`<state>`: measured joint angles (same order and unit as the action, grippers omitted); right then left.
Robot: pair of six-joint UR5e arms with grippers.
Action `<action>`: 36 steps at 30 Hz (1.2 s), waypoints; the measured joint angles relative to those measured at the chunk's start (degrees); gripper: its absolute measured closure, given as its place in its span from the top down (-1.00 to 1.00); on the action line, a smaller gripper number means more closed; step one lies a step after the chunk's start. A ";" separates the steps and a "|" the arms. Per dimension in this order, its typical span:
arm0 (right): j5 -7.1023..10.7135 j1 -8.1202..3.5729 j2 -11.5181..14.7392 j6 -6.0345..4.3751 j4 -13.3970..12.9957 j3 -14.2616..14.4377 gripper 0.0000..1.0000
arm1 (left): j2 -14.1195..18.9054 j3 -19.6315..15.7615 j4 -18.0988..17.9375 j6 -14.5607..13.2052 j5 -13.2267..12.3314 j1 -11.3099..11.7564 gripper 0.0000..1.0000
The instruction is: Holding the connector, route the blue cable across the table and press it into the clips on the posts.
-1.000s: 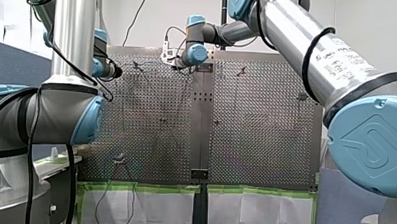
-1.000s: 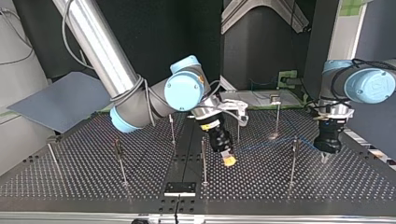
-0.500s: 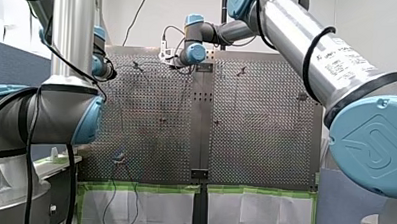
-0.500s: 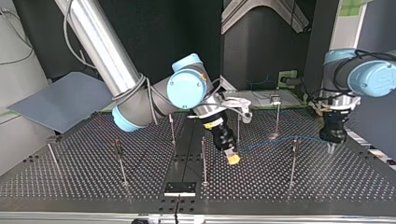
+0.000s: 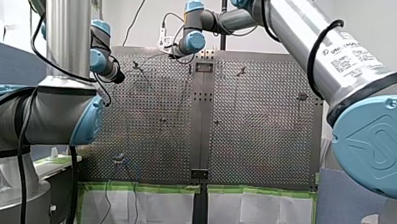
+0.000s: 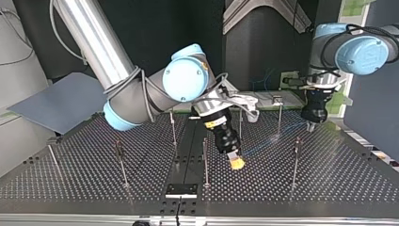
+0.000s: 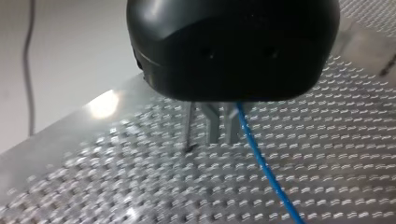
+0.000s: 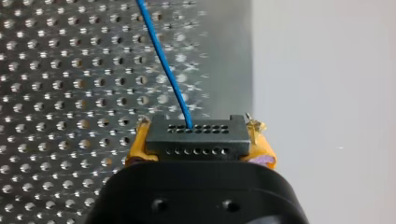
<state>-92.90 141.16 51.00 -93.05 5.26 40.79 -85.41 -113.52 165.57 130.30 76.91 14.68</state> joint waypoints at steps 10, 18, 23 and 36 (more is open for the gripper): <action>0.14 0.76 0.91 -0.44 1.38 0.29 -1.00 | 5.72 -5.73 5.72 -5.65 3.19 -5.63 0.07; -0.22 1.08 2.63 -0.36 1.35 3.50 -1.00 | 9.87 -9.58 9.84 -9.38 5.15 -8.57 1.00; -0.37 0.74 5.17 -0.30 1.12 6.14 -1.00 | 12.59 -10.22 10.99 -10.81 7.78 -9.51 1.00; 1.19 1.25 7.06 0.08 0.89 12.85 -1.00 | 14.94 -10.45 10.36 -7.15 5.82 -10.05 1.00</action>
<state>-91.71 142.41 58.06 -92.97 6.15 53.63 -70.47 -123.97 175.92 123.16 82.73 4.62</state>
